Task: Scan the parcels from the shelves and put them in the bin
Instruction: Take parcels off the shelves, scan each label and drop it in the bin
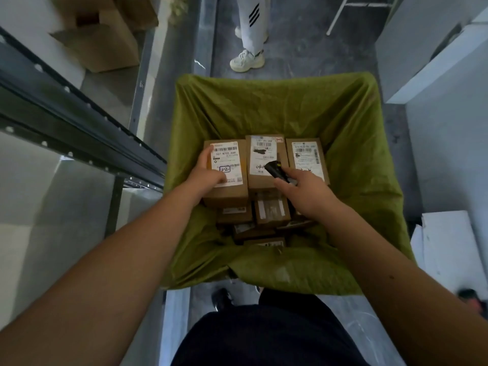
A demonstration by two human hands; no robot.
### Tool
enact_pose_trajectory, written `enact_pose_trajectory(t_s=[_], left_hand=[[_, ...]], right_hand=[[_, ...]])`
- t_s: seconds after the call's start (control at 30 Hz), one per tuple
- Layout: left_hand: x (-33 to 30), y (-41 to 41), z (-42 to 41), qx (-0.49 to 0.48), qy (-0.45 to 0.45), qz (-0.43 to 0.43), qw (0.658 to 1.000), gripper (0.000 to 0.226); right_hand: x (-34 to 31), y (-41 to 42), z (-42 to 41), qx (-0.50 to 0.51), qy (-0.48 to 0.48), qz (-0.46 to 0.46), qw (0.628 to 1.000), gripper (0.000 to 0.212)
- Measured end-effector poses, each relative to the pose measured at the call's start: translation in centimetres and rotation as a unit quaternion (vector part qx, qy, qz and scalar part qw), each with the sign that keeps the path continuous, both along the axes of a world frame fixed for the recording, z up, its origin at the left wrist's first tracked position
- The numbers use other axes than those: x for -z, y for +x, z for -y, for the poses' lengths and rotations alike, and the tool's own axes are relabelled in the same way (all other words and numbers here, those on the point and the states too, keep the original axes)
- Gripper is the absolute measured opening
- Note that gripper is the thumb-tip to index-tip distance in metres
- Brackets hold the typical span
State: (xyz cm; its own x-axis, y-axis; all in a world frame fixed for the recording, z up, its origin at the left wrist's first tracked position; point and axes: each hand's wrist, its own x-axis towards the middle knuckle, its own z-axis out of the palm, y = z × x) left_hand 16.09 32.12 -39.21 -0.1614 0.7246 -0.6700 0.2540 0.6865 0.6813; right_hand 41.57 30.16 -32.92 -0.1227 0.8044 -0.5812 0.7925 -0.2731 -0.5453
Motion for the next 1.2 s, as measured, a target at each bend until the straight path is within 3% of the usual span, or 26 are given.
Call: enact_pose_trajectory(t_s=[0.57, 0.7, 0.83, 1.0, 1.2], left_hand=[[2.6, 0.1, -0.9, 0.098, -0.006, -0.076, 0.992, 0.107], [2.5, 0.3, -0.1, 0.155, -0.02, -0.163, 0.974, 0.103], [2.0, 1.0, 1.3, 0.179, 0.042, -0.247, 0.951, 0.092], [1.4, 1.1, 3.3, 0.264, 0.065, -0.299, 0.915, 0.093], [-0.5, 1.1, 5.0, 0.323, 0.063, -0.35, 0.877, 0.099]], right_hand=[[1.0, -0.2, 2.0, 0.008, -0.018, 0.017, 1.0, 0.061], [1.6, -0.8, 2.1, -0.007, -0.009, 0.027, 1.0, 0.066], [1.6, -0.9, 2.3, -0.021, -0.003, 0.028, 0.999, 0.067], [1.6, -0.8, 2.0, -0.065, -0.002, 0.031, 0.997, 0.063], [1.3, -0.7, 1.0, -0.183, 0.033, 0.104, 0.977, 0.054]])
